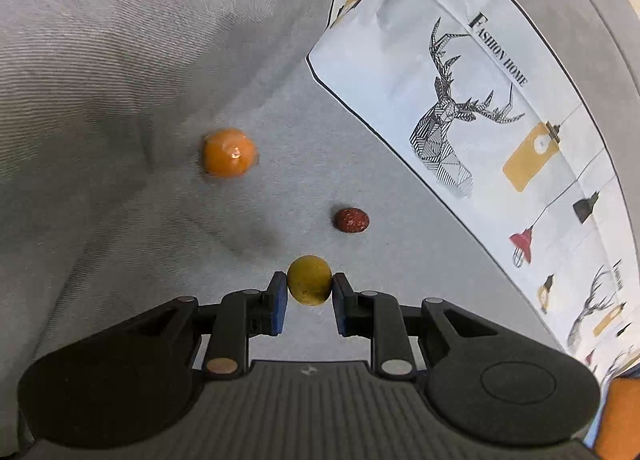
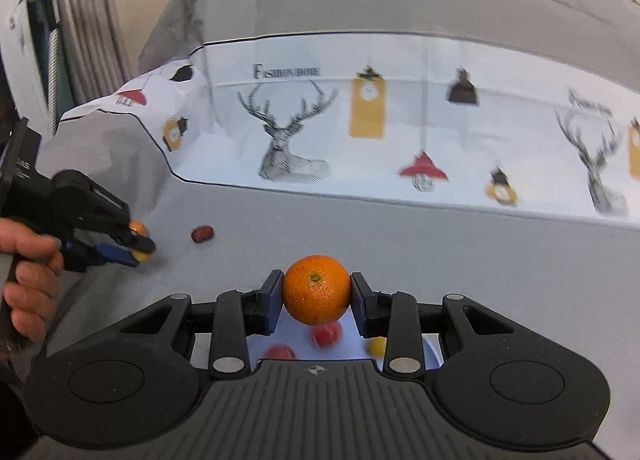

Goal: Organize fruits
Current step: 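Carry the yellow fruit and the mandarin over the blue plate with both tools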

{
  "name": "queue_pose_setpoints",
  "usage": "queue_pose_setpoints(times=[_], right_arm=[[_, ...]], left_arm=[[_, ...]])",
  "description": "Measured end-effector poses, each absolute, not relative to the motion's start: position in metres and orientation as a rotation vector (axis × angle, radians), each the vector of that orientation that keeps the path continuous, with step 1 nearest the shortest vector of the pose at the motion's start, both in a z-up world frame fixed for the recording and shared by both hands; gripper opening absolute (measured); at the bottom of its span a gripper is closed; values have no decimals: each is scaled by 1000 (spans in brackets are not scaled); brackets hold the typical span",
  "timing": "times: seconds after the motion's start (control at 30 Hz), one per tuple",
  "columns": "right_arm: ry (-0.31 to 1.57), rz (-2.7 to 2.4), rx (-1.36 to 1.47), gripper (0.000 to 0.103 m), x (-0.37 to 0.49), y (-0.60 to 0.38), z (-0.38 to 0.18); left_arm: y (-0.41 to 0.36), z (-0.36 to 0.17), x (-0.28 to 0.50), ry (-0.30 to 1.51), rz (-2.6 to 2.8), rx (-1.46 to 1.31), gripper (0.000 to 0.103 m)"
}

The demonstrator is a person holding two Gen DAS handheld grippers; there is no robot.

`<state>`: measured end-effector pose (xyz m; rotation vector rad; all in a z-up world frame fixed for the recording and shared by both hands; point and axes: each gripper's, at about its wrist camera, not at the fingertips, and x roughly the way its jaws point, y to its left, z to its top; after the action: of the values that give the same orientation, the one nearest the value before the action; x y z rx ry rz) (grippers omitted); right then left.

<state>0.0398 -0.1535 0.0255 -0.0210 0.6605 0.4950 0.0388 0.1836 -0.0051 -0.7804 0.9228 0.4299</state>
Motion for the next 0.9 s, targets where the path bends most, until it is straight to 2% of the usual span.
queue_pose_setpoints(times=[0.13,0.43,0.67,0.77,0.9], right_arm=[[706,443,68,37,35,-175,6],[665,418,86,37,37,-195,6],[635,421,87,37,36,-212,11],[636,426,75,37,36,-215,11],[640,419,47,37,35,-214,9]], left_arm=[[180,-3,31,929,445,-752,26],[162,18,17,908,437,-625,26],[122,53,-5,851,280,-504,26],[97,42,-16,836,120,-516,26],[57,10,-9,944,-36,-462,26]])
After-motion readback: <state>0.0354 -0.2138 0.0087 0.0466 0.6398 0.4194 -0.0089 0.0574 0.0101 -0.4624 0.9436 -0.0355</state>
